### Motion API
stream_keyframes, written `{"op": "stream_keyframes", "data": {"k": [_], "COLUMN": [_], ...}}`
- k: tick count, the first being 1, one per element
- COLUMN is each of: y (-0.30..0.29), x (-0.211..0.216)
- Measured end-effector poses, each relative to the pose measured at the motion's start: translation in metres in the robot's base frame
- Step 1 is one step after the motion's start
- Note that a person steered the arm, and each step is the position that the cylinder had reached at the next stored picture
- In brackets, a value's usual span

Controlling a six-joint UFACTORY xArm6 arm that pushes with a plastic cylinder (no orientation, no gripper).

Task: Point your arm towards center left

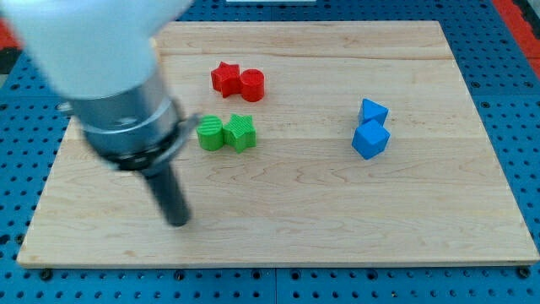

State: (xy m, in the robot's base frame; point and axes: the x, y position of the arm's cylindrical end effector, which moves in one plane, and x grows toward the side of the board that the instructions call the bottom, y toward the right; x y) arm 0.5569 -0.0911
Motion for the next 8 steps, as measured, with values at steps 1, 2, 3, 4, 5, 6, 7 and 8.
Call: {"op": "stream_keyframes", "data": {"k": [1, 2, 3, 4, 5, 6, 7, 8], "y": [0.057, 0.126, 0.103, 0.047, -0.049, -0.161, -0.193, -0.191], "x": [-0.031, -0.063, -0.062, -0.027, -0.014, -0.070, -0.156, -0.174]}}
